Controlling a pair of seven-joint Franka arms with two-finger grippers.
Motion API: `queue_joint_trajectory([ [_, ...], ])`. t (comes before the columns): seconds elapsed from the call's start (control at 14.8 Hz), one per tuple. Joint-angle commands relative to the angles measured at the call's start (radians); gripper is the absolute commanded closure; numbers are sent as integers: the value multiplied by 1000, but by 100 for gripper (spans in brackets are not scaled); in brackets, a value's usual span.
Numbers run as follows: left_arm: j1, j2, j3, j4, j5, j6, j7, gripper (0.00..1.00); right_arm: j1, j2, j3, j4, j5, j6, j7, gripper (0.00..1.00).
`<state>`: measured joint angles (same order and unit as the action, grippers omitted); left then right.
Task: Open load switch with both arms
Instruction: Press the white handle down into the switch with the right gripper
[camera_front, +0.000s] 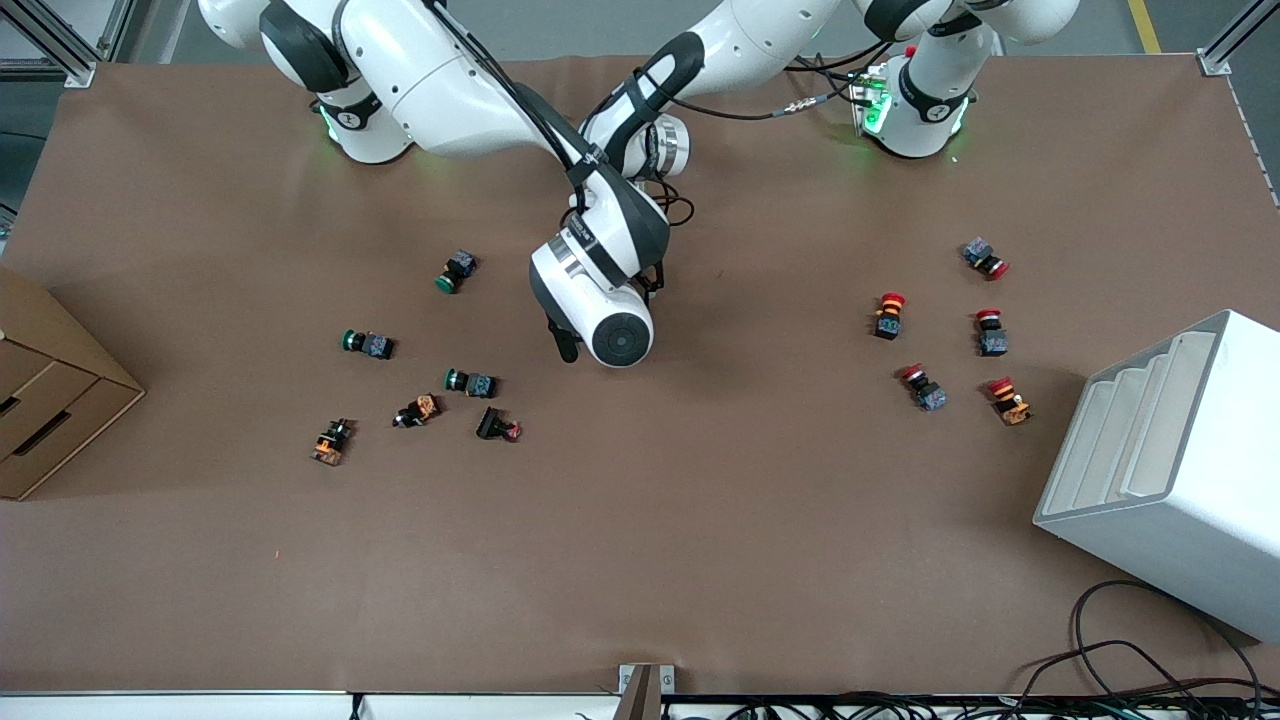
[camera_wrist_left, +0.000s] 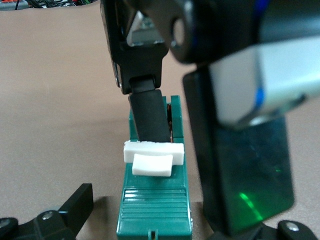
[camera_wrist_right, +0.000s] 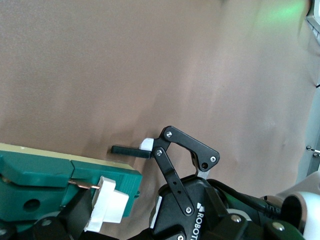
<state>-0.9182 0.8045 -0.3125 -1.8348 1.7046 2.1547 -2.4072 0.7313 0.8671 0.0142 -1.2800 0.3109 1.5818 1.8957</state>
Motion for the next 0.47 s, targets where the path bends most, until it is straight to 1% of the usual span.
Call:
queue_joint_trajectory([
  [0.0,-8,21,4,25,18,-1,-13,1,26,-4,13,-15,36,-17,5,2],
  [0.27,-5,19,4,25,18,-1,-12,1,17,-10,13,-7,37,-28,8,2],
  [0.4,-4,15,4,25,17,-1,-7,1,13,-20,13,-2,37,-29,9,0],
])
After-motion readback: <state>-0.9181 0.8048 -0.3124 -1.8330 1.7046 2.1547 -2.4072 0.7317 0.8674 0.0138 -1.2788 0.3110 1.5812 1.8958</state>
